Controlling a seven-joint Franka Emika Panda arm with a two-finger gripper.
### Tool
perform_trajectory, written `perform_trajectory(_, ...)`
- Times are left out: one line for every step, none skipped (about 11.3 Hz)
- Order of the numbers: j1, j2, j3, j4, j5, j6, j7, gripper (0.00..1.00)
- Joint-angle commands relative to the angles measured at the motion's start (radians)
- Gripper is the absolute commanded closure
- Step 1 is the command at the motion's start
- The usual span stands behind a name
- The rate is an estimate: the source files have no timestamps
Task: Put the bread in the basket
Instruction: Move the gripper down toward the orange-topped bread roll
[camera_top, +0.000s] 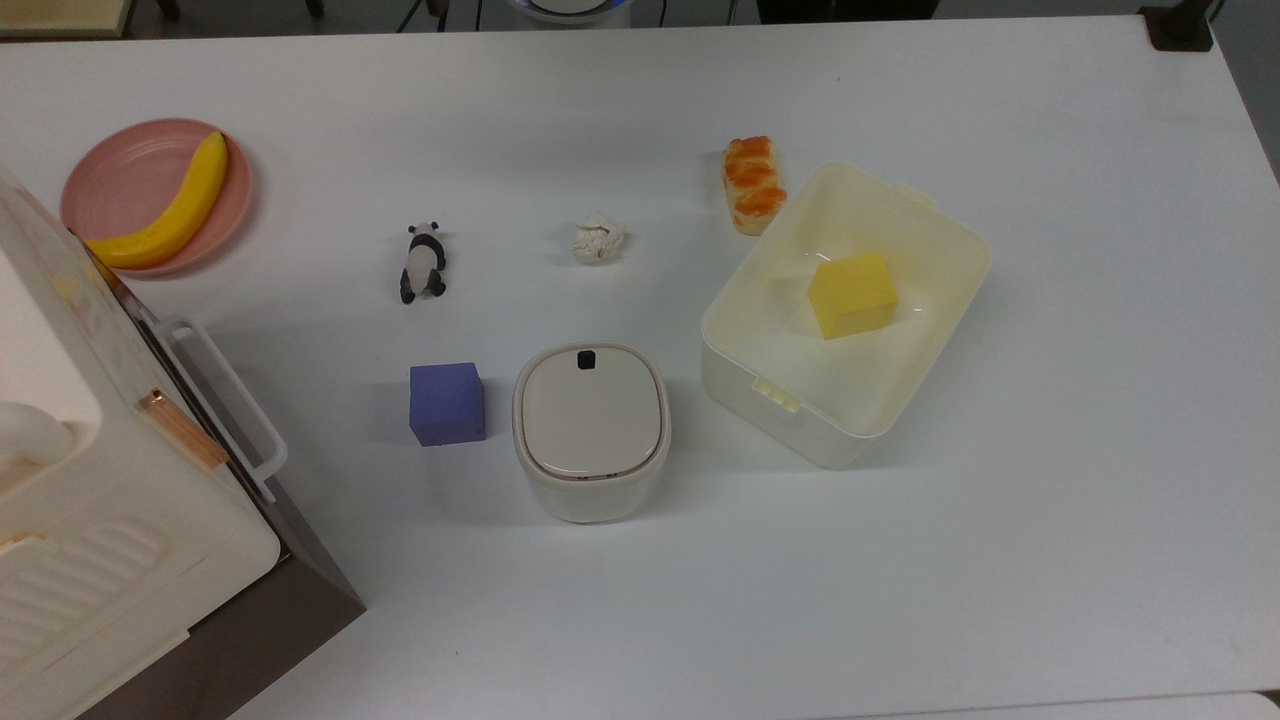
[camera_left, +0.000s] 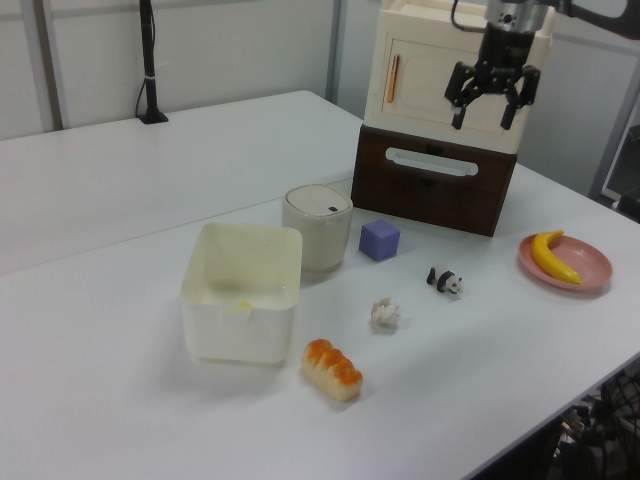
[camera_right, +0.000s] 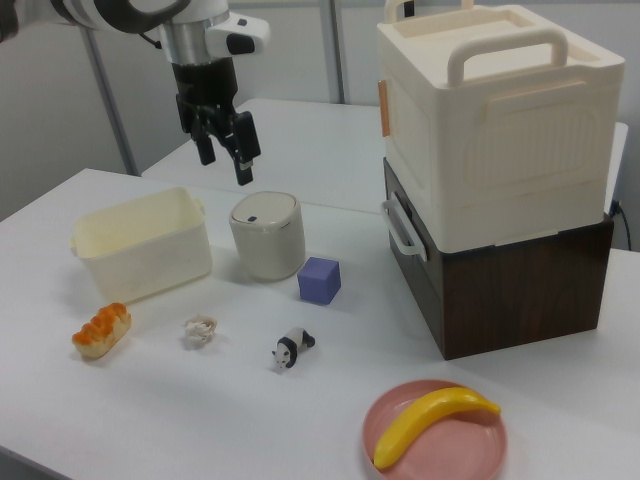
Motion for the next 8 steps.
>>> perform_trajectory(0.063,0.061,0.018,-0.022,0.016,-0.004,-0.03,0.0)
perform_trajectory(0.063,0.063,0.018,-0.02,0.016,-0.004,-0.03,0.0)
perform_trajectory(0.068,0.07,0.018,-0.02,0.016,-0.002,-0.031,0.0)
perform_trajectory(0.088,0.073,0.018,-0.023,0.016,0.016,-0.031,0.0)
perform_trajectory(0.092,0.073,0.018,-0.041,0.016,0.027,-0.031,0.0)
perform_trajectory(0.095,0.08,0.021,-0.043,0.014,0.027,-0.033,0.0)
perform_trajectory(0.094,0.089,0.049,-0.043,0.011,0.027,-0.033,0.0)
perform_trajectory(0.094,0.099,0.072,-0.055,0.011,0.027,-0.033,0.0)
